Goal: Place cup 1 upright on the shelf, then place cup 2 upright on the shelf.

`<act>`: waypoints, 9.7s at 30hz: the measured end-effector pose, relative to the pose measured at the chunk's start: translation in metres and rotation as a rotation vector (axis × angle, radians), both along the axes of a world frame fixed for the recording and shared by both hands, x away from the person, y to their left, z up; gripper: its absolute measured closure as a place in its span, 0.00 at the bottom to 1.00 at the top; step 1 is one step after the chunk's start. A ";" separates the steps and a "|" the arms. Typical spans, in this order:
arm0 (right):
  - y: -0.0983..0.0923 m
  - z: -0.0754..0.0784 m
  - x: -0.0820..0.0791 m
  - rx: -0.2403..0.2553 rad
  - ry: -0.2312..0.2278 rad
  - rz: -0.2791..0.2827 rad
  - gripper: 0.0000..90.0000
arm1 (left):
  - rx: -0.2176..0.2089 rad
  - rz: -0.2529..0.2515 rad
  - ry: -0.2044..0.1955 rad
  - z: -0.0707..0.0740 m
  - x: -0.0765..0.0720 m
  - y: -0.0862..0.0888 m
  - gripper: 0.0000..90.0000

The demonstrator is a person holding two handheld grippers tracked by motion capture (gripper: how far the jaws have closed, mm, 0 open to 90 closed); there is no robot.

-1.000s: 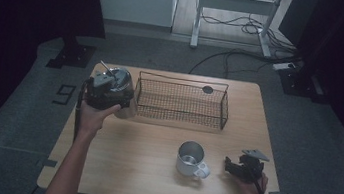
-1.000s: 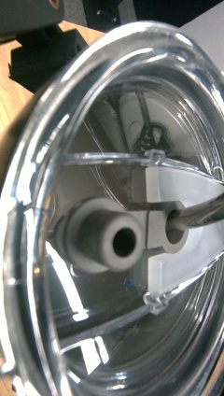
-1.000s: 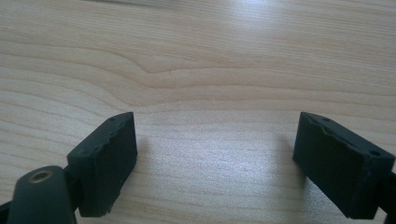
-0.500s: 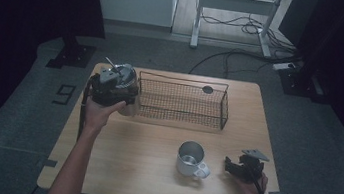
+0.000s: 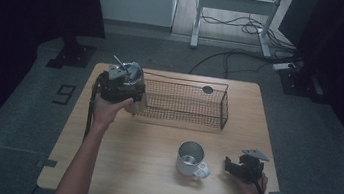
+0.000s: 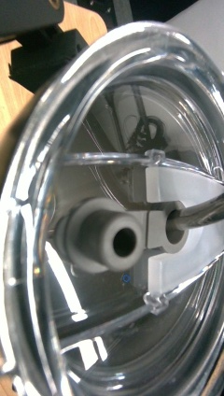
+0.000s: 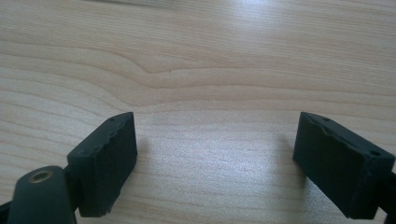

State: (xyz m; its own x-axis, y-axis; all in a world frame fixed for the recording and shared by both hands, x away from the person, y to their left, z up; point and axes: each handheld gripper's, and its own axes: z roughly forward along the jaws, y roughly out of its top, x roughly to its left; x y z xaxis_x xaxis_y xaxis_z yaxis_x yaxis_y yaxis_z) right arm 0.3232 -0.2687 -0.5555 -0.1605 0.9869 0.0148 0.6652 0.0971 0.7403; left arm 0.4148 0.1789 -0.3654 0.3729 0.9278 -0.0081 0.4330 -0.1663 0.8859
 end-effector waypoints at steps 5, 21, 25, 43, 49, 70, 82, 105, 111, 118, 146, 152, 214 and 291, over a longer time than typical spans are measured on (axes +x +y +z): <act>0.000 0.000 0.000 -0.001 0.000 0.000 0.15 | 0.005 0.004 0.014 -0.003 0.007 -0.003 0.04; 0.000 0.000 0.000 -0.002 0.000 0.000 0.15 | -0.023 -0.007 0.001 0.000 0.017 -0.006 0.04; 0.000 0.000 0.000 -0.002 0.000 0.000 0.15 | -0.034 -0.013 -0.003 0.001 0.018 -0.008 0.04; 0.000 0.000 0.000 -0.003 0.000 0.001 0.15 | -0.029 -0.012 -0.005 0.006 0.031 -0.021 0.04; 0.000 0.000 0.000 -0.002 0.000 0.001 0.15 | -0.023 -0.008 -0.001 0.006 0.036 -0.025 0.04; 0.000 0.000 0.000 -0.001 0.001 0.000 0.15 | -0.003 -0.019 0.000 0.000 0.060 -0.042 0.04; 0.000 0.000 0.000 -0.002 0.001 0.000 0.15 | 0.021 -0.041 0.015 -0.011 0.076 -0.060 0.04; 0.000 0.000 0.000 -0.002 0.001 0.000 0.15 | 0.034 -0.045 0.064 -0.034 0.089 -0.071 0.04; 0.000 0.000 0.000 -0.002 0.001 0.000 0.15 | 0.037 -0.035 0.079 -0.043 0.092 -0.070 0.04; 0.000 0.000 0.000 -0.003 0.001 0.000 0.15 | 0.045 -0.018 0.092 -0.055 0.094 -0.070 0.04; 0.000 0.000 0.000 -0.004 0.000 0.003 0.15 | 0.067 -0.017 0.153 -0.090 0.099 -0.078 0.04; 0.000 0.000 0.000 -0.004 -0.001 0.003 0.15 | 0.064 -0.005 0.160 -0.094 0.099 -0.077 0.04; 0.001 0.000 0.001 -0.002 0.003 0.003 0.15 | 0.027 -0.041 0.071 -0.079 0.029 -0.031 0.04; 0.007 0.036 -0.015 0.136 -0.097 0.056 0.15 | -0.013 -0.137 0.209 -0.140 -0.092 0.015 0.08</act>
State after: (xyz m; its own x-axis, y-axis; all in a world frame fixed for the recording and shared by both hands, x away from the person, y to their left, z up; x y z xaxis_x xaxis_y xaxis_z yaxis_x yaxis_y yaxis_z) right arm 0.3080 -0.2621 -0.5194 -0.2226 0.9664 0.1289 0.5860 0.0269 0.8099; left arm 0.3223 0.1937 -0.5053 0.4841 0.8681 -0.1096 0.5812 -0.2253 0.7820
